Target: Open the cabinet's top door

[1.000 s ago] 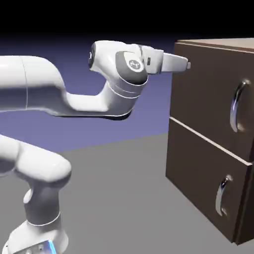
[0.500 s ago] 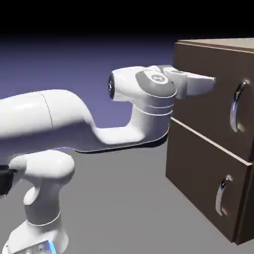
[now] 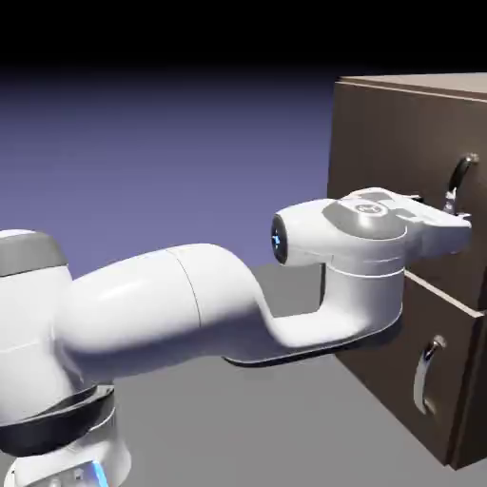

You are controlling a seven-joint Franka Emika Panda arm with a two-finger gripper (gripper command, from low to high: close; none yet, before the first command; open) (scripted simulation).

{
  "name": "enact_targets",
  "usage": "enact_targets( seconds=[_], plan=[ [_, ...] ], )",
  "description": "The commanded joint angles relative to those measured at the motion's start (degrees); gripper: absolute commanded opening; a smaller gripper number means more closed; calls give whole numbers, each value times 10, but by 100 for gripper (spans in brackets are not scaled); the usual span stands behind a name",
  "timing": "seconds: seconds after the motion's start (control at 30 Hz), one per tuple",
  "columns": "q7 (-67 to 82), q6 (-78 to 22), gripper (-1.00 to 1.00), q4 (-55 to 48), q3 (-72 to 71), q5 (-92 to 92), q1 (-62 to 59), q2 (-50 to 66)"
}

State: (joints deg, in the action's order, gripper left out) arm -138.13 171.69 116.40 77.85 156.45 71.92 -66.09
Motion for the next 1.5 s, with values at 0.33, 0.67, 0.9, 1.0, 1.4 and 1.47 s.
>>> enact_targets(
  seconds=[0.33, 0.67, 0.9, 1.0, 1.4, 1.47],
  plan=[
    [-31, -138, -100, 187, -99, -25, -167, -3],
    [-42, -299, -100, 394, -265, -135, -362, -35],
    [-30, -409, -100, 506, -411, -270, -449, -87],
    [-24, -453, -100, 538, -473, -334, -464, -110],
    [-24, -622, -100, 590, -722, -590, -444, -141],
    [-29, -651, -100, 588, -764, -633, -435, -134]
  ],
)
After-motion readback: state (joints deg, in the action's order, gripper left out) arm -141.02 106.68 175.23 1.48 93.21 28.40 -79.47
